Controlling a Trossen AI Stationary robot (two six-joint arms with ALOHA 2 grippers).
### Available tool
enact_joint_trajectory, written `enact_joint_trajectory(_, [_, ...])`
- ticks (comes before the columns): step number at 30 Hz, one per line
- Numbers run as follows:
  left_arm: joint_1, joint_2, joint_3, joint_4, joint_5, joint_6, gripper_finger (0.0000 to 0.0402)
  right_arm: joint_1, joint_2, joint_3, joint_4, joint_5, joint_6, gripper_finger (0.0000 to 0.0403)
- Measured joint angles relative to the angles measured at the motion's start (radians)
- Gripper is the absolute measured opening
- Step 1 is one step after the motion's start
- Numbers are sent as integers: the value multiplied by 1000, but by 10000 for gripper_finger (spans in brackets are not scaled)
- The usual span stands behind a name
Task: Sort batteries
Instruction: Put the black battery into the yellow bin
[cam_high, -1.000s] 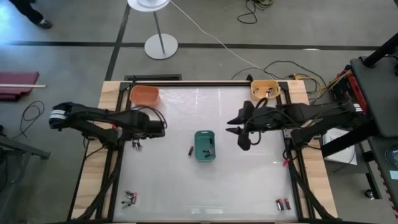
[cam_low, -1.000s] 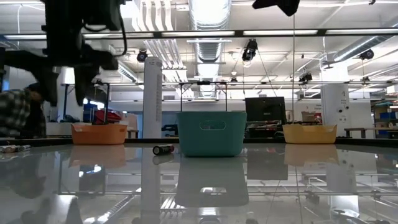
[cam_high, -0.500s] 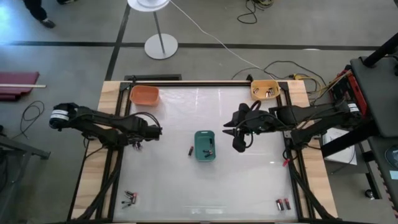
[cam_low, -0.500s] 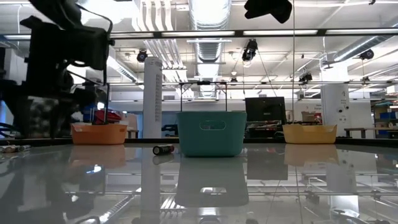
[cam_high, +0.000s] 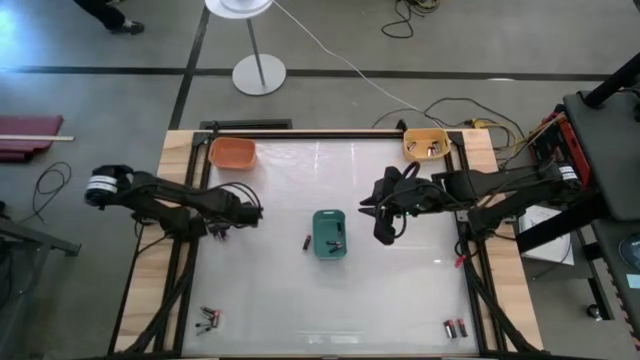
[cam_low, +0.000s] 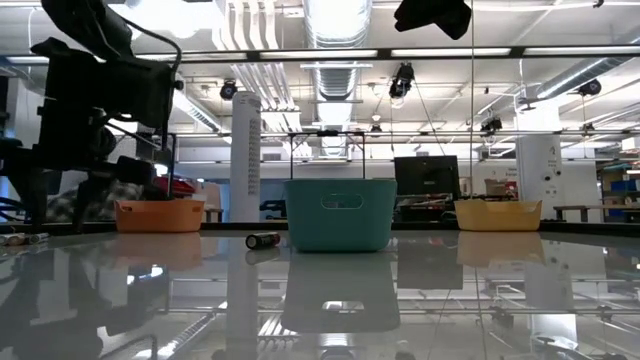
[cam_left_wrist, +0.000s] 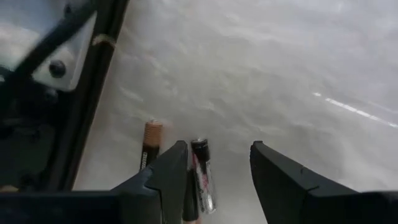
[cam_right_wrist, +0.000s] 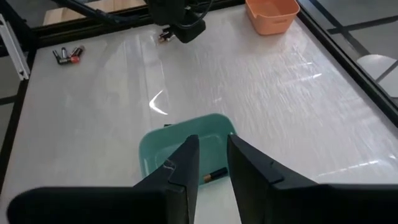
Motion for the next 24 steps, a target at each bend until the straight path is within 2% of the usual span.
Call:
enact_joint_trajectory(5, [0,40,-24,69,11,-2,154,0,0,-9,-1,0,1,68])
enact_joint_trajectory(9, [-1,66,-13,63,6,6,153,0,0,-11,-1,0,19,75])
enact_joint_trajectory(17, [0,72,9,83,-3,117,150,0,0,-11,1,1,0,89])
enact_joint_trajectory(20, [1,75,16,90,0,147,129,0,0,-11,3,1,13,91])
enact_joint_trajectory(24, [1,75,18,118,4,160,80,0,-2,-11,4,1,34,86])
